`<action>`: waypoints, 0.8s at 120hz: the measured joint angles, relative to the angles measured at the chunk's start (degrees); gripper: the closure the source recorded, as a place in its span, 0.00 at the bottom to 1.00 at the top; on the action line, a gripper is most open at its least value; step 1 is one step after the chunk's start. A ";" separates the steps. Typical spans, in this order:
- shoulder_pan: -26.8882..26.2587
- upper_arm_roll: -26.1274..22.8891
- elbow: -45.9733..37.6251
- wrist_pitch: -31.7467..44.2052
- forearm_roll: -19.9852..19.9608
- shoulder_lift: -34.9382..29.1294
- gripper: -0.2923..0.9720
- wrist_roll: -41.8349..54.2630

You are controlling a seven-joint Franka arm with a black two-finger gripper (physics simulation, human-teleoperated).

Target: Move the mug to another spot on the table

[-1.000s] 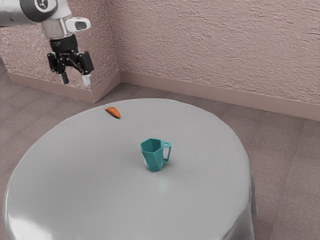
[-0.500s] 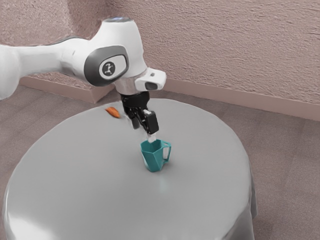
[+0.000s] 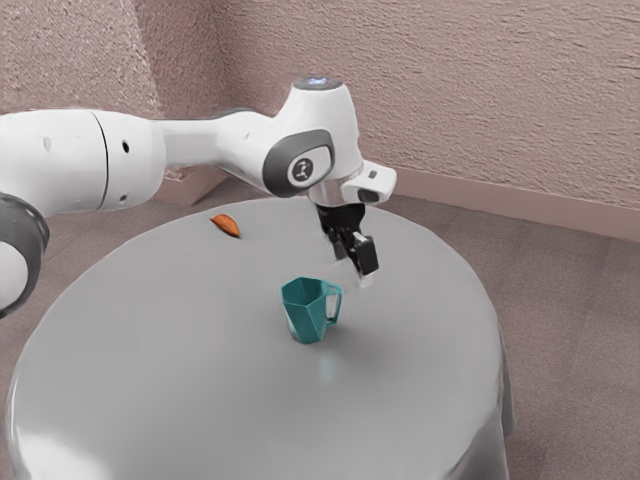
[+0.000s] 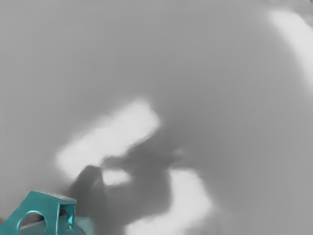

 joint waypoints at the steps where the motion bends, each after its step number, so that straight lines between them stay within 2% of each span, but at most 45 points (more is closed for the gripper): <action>1: -0.05 -0.02 0.88 -0.16 0.27 0.66 0.25 0.04; 24: 0.04 -2.93 15.99 -5.83 8.22 13.86 0.26 1.13; 48: 0.07 -5.11 32.63 -18.12 15.85 28.09 0.26 2.13; 66: 0.38 -8.50 35.52 -24.29 22.54 30.87 0.26 2.97; 96: 0.12 -9.66 37.28 -25.66 25.94 32.53 0.28 5.37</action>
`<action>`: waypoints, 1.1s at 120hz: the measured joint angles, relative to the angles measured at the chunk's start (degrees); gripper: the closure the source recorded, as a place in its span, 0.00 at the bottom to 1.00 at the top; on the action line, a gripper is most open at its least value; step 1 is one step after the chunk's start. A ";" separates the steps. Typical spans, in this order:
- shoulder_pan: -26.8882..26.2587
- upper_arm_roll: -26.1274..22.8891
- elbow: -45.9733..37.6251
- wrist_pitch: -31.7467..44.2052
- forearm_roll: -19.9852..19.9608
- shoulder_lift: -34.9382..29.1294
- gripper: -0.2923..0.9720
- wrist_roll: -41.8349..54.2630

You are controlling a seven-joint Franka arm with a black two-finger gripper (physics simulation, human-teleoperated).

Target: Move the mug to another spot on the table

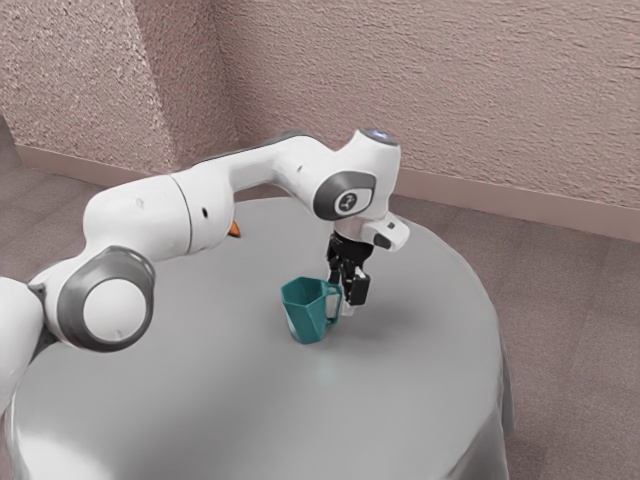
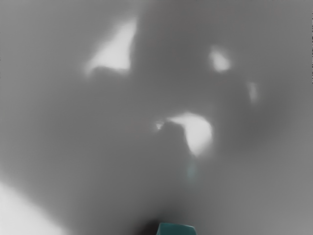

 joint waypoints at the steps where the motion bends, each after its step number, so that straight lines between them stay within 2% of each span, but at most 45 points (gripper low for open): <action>1: -0.01 0.00 0.00 0.04 0.04 0.00 0.28 0.09; 38: -0.27 -0.26 -0.26 0.74 0.47 0.12 0.41 4.33; 70: -0.08 -0.26 -0.67 0.27 0.47 0.12 0.44 7.12; 98: -0.21 -0.20 -0.80 -0.43 0.49 0.11 0.54 8.64; 132: -0.27 -0.13 -0.86 -2.19 0.59 0.12 0.57 9.86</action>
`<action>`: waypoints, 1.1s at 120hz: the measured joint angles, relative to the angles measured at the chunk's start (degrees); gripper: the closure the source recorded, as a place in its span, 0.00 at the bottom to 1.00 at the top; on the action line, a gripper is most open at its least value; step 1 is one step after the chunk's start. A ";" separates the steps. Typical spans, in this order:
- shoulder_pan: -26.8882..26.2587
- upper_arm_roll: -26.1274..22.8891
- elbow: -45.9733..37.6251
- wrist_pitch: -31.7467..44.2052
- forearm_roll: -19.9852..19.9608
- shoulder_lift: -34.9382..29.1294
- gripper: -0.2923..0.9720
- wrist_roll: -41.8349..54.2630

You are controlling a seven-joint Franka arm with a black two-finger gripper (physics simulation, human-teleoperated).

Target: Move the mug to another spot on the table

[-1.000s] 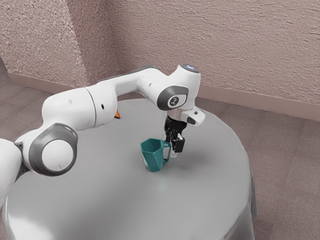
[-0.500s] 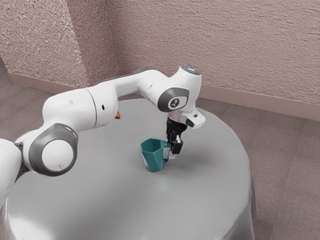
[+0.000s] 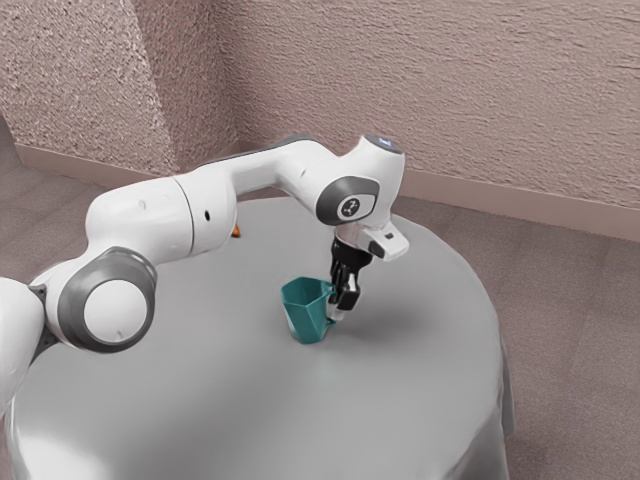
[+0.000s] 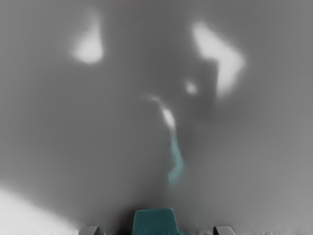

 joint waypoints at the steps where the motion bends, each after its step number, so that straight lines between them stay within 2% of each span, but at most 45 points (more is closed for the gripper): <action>1: -0.01 0.00 0.00 -0.03 0.00 0.00 0.57 0.03; 51: -0.55 0.11 -0.43 -1.21 1.91 0.02 0.65 1.38; 132: -1.78 0.06 0.06 -5.44 7.29 -0.09 0.70 2.88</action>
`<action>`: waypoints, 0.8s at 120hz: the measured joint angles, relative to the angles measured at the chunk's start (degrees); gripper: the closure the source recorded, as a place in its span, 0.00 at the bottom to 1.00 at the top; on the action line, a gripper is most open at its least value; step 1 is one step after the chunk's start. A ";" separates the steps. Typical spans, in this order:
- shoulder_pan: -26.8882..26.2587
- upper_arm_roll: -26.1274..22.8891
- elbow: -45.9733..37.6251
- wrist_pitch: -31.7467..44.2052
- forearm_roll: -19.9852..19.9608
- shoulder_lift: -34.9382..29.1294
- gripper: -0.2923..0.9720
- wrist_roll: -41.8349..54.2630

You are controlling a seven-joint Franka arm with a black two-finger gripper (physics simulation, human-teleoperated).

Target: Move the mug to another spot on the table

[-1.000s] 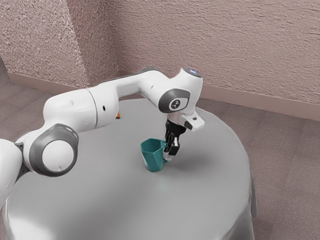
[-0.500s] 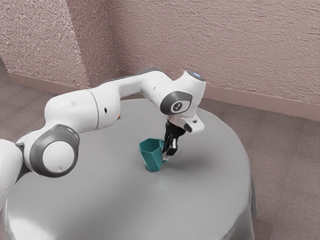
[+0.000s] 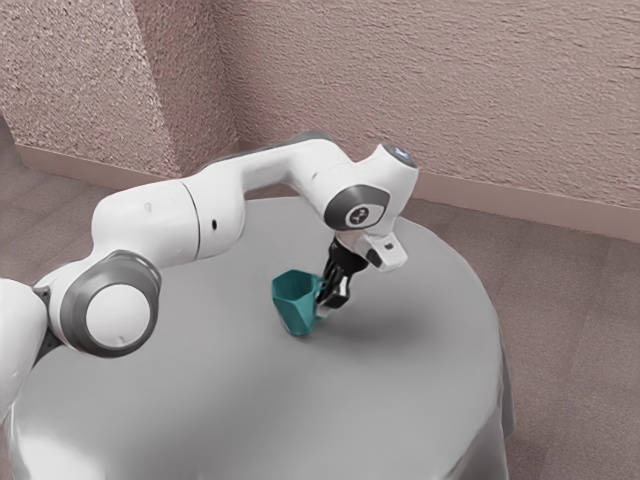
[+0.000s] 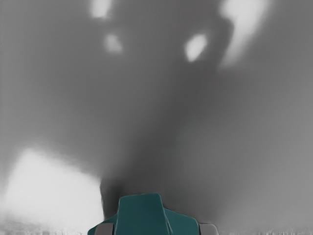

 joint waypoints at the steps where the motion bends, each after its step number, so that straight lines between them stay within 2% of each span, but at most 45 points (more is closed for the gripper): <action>1: 0.00 0.01 0.01 -0.04 0.06 0.00 0.70 0.01; 39: 0.02 0.29 0.45 -0.68 2.32 -0.43 0.76 0.19; 72: 1.56 1.93 2.48 -0.90 3.31 -0.44 0.77 -0.36; 96: 2.59 1.37 4.44 -1.31 3.29 -0.59 0.77 -3.31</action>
